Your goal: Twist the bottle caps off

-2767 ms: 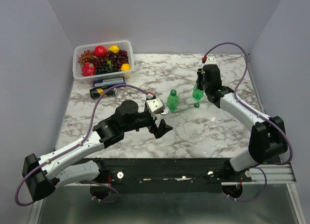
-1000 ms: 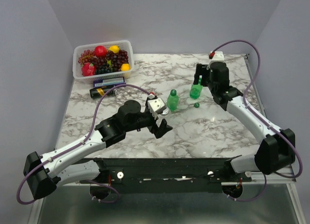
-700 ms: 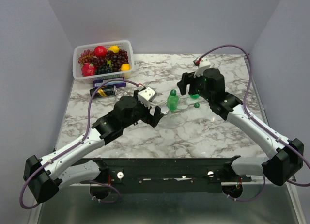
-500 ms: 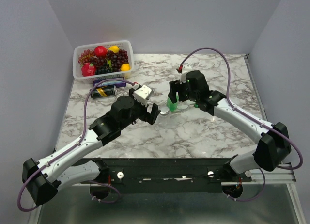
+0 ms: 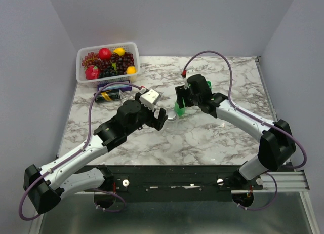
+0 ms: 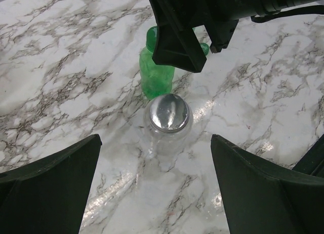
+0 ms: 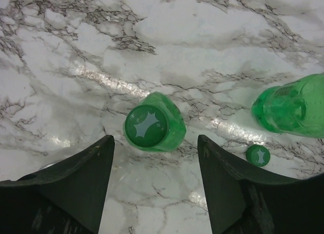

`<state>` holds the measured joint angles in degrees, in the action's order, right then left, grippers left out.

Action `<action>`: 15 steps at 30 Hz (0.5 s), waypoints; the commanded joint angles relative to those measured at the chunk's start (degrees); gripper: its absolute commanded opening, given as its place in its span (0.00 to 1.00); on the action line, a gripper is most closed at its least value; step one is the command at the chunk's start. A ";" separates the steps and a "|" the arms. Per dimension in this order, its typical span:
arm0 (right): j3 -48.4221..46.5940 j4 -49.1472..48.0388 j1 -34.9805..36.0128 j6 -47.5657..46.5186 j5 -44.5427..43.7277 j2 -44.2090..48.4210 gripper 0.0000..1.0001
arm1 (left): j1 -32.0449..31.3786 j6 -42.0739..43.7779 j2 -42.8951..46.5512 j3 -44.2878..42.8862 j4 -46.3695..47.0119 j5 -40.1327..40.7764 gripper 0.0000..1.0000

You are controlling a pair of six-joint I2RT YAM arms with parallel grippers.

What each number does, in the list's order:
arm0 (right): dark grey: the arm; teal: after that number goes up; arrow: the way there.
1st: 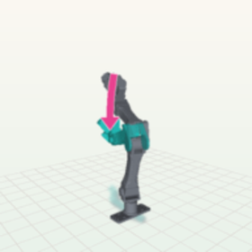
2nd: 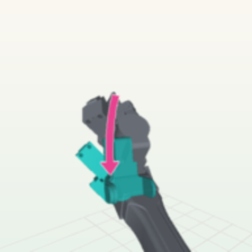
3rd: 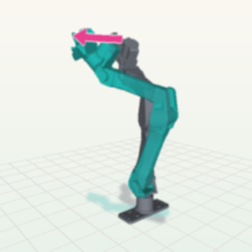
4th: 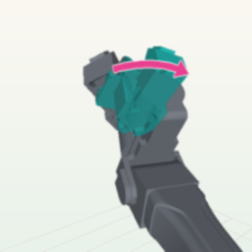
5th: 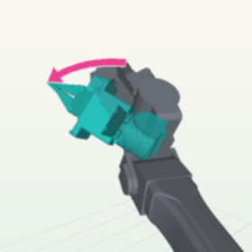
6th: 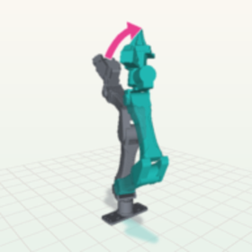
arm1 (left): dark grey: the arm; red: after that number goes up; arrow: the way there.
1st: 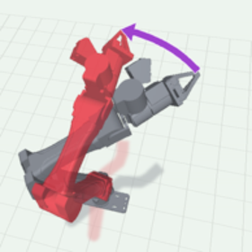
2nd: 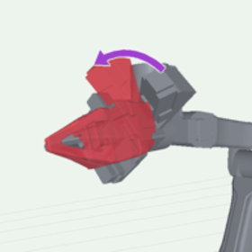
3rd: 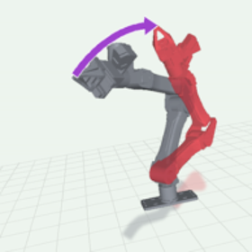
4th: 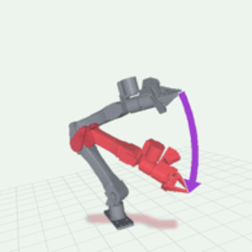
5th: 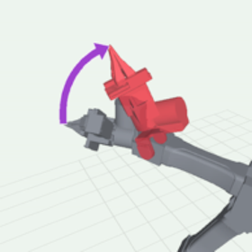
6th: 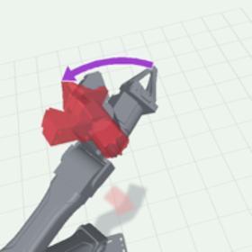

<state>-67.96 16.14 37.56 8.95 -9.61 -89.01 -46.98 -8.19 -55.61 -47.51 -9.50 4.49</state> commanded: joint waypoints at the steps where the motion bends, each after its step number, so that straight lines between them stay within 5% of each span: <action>1: -3.14 -1.11 0.50 0.10 -2.35 -2.83 0.73 | 0.05 0.01 -0.11 -2.06 0.09 -0.36 0.99; 9: -3.93 -1.02 0.50 0.37 -2.79 -5.21 0.60 | -0.04 -0.69 -0.90 -2.24 0.62 -2.99 0.99; 15: -4.72 -1.11 0.50 -0.34 -2.35 -4.15 0.24 | -0.13 -0.78 -2.57 -3.38 0.09 -5.88 0.99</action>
<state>-70.48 15.49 37.56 9.17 -11.07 -93.65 -46.98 -8.47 -56.99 -48.45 -9.54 2.33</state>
